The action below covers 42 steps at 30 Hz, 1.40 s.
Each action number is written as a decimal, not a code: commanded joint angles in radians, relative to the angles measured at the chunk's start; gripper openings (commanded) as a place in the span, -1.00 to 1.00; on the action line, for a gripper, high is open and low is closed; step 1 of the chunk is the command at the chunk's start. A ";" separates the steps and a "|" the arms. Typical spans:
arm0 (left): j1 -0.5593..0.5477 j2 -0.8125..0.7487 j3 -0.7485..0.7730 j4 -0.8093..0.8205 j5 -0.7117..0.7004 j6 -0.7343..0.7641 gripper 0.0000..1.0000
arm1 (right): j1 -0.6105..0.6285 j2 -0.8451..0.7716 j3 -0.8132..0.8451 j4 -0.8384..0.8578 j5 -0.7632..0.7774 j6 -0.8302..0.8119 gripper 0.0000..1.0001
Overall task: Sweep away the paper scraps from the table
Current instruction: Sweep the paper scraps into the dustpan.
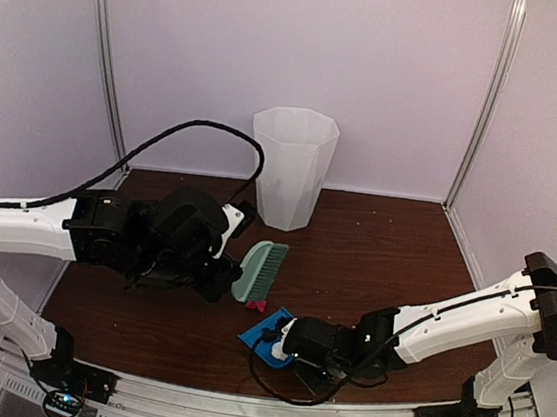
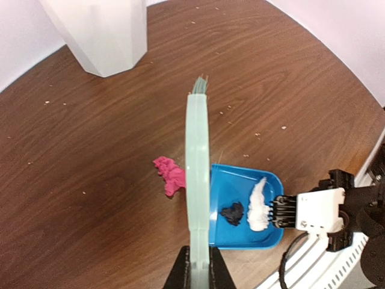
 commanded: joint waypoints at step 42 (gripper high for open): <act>0.167 0.178 -0.077 0.253 0.289 0.223 -1.00 | -0.150 0.116 0.099 -0.048 -0.017 -0.116 -1.00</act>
